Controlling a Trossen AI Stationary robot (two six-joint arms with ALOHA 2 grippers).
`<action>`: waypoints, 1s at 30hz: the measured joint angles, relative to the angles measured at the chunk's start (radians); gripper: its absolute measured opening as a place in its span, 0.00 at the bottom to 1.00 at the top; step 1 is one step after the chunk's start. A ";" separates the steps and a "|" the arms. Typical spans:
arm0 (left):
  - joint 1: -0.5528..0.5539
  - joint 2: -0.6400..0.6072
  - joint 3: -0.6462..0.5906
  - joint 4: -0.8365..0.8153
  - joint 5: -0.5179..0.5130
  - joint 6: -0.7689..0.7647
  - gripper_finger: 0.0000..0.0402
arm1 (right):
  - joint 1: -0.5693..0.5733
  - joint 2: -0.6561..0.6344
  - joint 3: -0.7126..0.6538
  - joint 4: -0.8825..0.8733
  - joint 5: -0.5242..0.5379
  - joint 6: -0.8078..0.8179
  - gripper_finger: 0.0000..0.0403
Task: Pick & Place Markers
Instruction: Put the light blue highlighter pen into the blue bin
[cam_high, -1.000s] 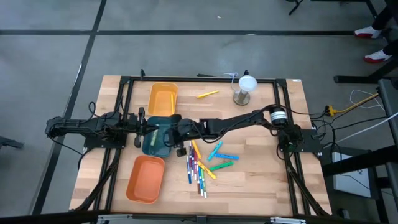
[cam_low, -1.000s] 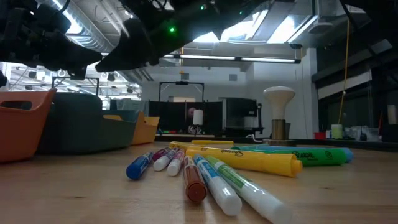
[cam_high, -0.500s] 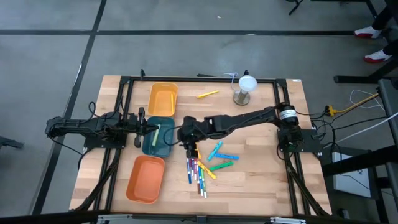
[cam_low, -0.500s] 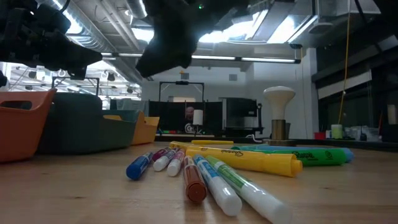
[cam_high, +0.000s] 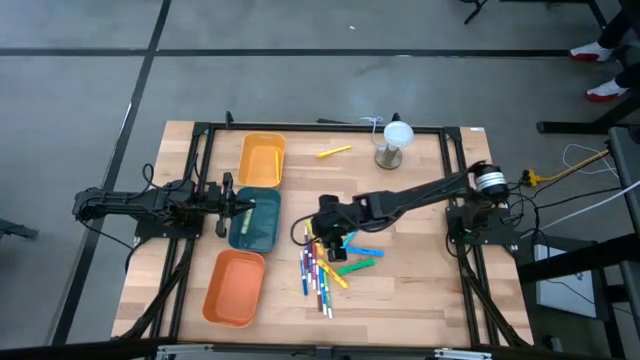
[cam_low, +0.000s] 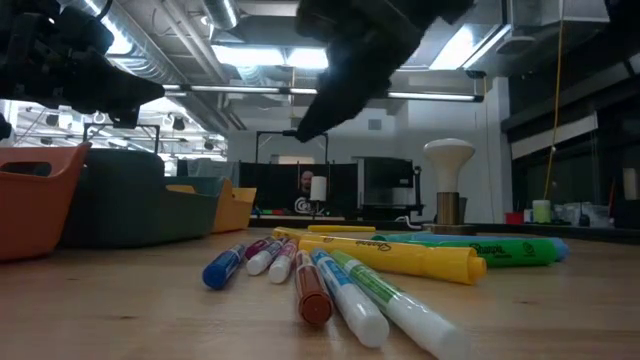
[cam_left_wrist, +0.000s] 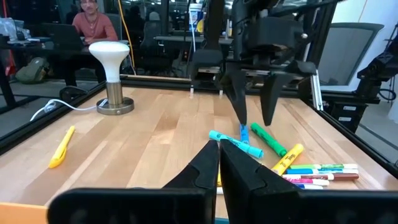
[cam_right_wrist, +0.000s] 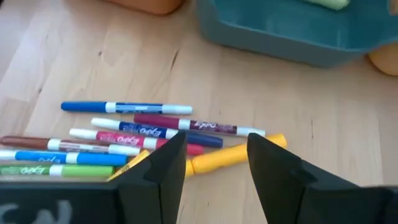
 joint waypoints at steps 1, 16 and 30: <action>0.000 0.000 0.000 0.000 0.000 0.000 0.02 | 0.000 -0.017 -0.027 0.021 0.000 0.016 0.42; 0.000 0.000 0.000 0.005 0.000 0.000 0.02 | -0.023 -0.103 -0.150 0.155 0.000 0.083 0.42; 0.000 0.000 0.000 0.005 0.000 0.000 0.02 | -0.048 -0.100 -0.151 0.135 -0.098 -0.024 0.42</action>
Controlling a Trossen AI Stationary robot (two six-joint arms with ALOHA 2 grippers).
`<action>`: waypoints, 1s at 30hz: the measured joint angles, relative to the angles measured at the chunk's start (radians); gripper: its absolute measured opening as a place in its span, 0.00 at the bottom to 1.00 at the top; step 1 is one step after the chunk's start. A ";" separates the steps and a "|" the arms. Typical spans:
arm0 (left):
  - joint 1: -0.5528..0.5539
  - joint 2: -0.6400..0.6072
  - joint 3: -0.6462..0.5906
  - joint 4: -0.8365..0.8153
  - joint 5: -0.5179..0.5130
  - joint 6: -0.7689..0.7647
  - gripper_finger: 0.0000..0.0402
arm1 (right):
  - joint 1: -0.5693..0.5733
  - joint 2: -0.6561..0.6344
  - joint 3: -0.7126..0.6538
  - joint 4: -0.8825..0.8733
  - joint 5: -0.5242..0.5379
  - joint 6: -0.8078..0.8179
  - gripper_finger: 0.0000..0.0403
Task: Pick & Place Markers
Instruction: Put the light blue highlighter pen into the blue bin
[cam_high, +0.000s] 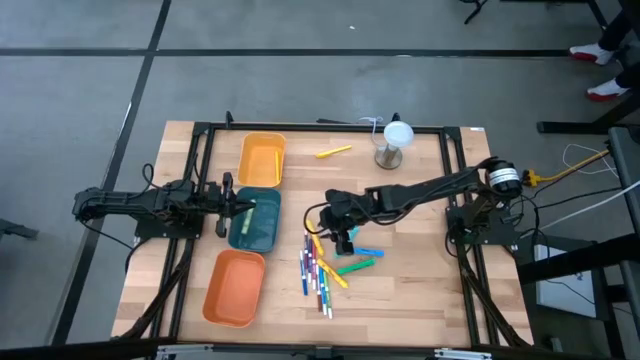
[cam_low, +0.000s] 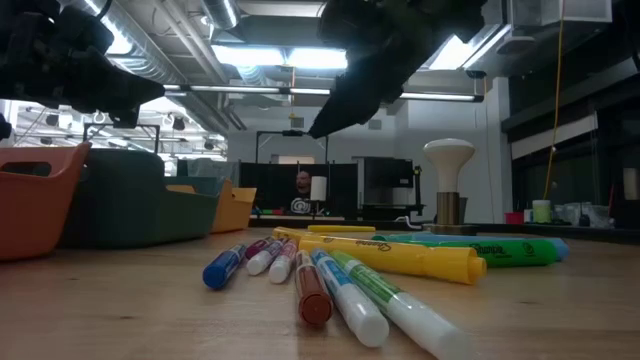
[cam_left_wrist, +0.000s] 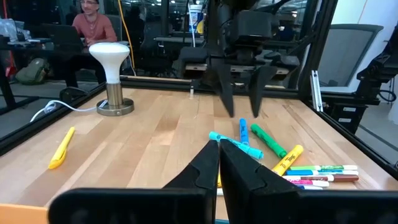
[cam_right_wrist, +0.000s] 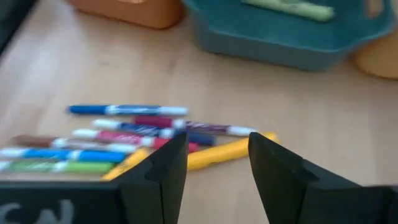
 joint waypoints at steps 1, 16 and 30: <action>0.000 0.000 0.000 0.000 0.000 0.000 0.02 | 0.000 -0.005 0.000 -0.006 -0.021 0.000 0.42; 0.000 0.000 0.000 0.001 0.000 0.000 0.02 | 0.031 0.120 0.061 -0.050 0.060 0.398 0.42; 0.000 0.000 0.000 0.007 0.000 0.000 0.02 | 0.069 0.140 0.061 -0.075 0.019 0.764 0.42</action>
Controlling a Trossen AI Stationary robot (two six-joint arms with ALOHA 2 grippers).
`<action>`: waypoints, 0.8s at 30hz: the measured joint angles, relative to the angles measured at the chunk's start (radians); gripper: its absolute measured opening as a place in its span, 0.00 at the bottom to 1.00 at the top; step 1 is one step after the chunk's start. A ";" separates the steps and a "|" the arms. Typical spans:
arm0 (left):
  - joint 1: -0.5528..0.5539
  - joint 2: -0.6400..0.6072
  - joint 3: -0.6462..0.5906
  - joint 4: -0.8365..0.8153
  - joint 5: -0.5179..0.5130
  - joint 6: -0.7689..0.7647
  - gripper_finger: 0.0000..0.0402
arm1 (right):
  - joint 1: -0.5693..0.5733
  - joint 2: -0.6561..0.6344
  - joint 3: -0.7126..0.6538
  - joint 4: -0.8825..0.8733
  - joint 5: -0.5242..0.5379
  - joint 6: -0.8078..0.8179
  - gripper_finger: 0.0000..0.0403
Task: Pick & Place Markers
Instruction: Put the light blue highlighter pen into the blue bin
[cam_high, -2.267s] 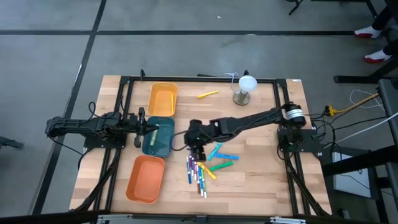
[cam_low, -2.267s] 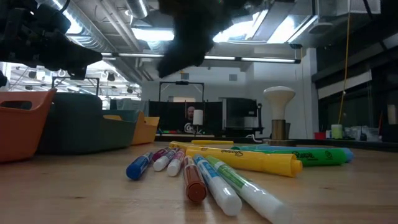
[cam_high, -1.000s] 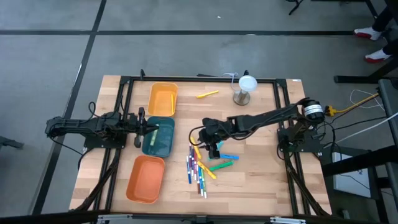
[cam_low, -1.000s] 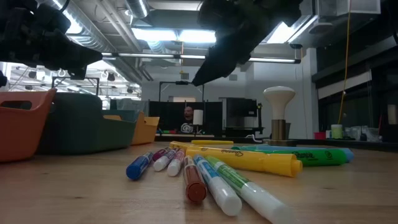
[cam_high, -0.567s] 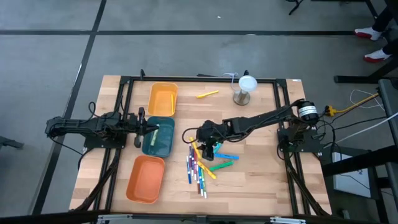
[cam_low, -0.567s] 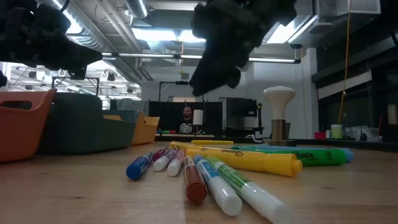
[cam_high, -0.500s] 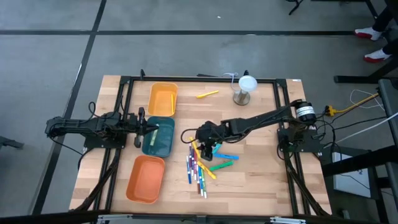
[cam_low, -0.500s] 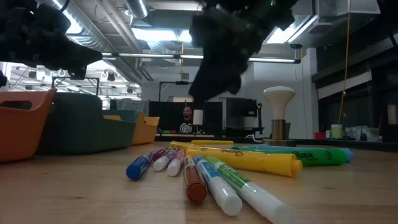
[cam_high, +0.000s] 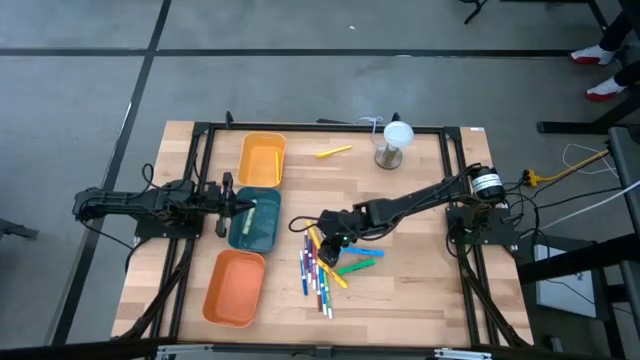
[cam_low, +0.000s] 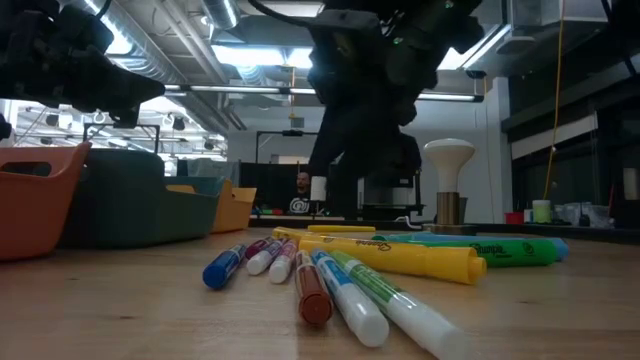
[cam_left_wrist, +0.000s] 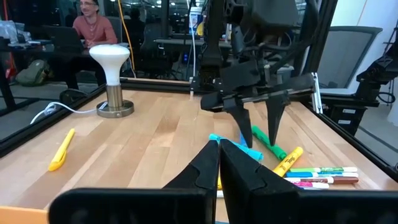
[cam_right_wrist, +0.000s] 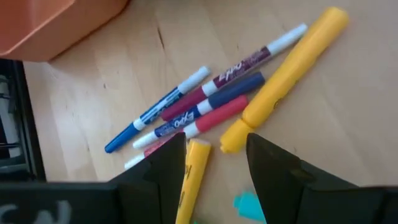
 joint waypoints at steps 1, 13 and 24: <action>0.000 0.000 0.000 0.000 0.000 0.000 0.02 | 0.001 0.000 0.000 -0.008 0.000 0.000 0.42; 0.000 0.000 0.000 0.000 0.000 0.000 0.02 | 0.036 0.000 0.142 -0.397 0.012 -0.328 0.42; 0.000 0.000 0.000 0.000 0.000 0.000 0.03 | 0.020 0.000 0.141 -0.533 0.254 -0.885 0.42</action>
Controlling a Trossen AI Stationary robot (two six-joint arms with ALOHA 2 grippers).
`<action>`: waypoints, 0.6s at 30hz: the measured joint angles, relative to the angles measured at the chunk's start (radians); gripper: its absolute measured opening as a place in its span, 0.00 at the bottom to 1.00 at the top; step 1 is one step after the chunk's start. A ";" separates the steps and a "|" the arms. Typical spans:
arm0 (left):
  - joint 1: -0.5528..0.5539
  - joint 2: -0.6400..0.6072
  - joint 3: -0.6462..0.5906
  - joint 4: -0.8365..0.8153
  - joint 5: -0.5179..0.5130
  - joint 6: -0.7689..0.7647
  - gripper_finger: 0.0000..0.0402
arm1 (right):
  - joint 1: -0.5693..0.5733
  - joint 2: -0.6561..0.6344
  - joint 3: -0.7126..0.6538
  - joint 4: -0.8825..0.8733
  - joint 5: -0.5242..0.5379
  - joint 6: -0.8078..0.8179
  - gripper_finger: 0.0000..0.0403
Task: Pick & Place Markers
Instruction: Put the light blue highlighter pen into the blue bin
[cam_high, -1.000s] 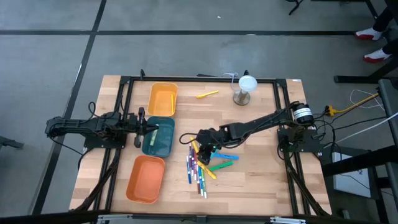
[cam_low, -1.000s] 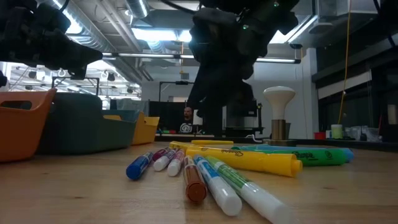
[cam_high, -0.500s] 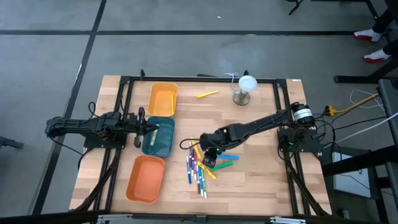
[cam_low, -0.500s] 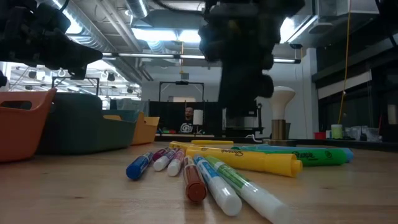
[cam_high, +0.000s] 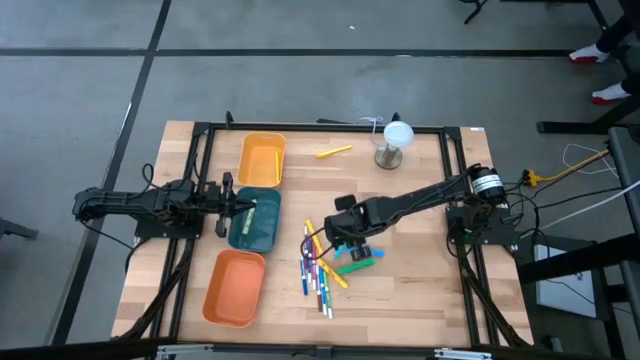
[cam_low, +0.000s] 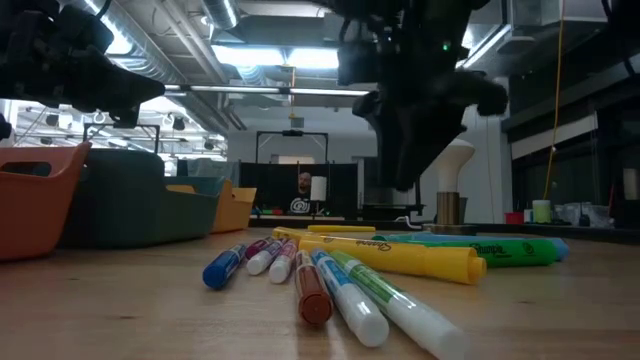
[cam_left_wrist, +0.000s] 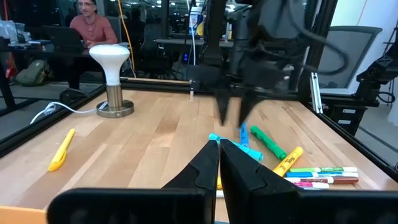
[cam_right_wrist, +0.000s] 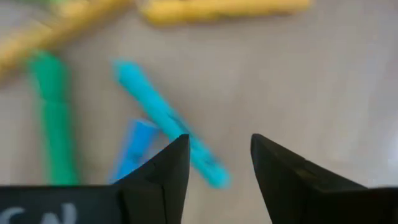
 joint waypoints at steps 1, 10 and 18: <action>0.000 0.000 0.000 0.000 0.000 0.000 0.02 | -0.006 0.000 0.000 -0.018 0.021 -0.025 0.42; 0.000 0.000 0.000 0.000 0.000 0.000 0.03 | -0.012 0.006 -0.001 -0.095 0.051 -0.116 0.42; 0.000 0.000 0.000 0.000 0.000 0.000 0.02 | 0.005 0.062 -0.001 -0.075 0.016 -0.249 0.42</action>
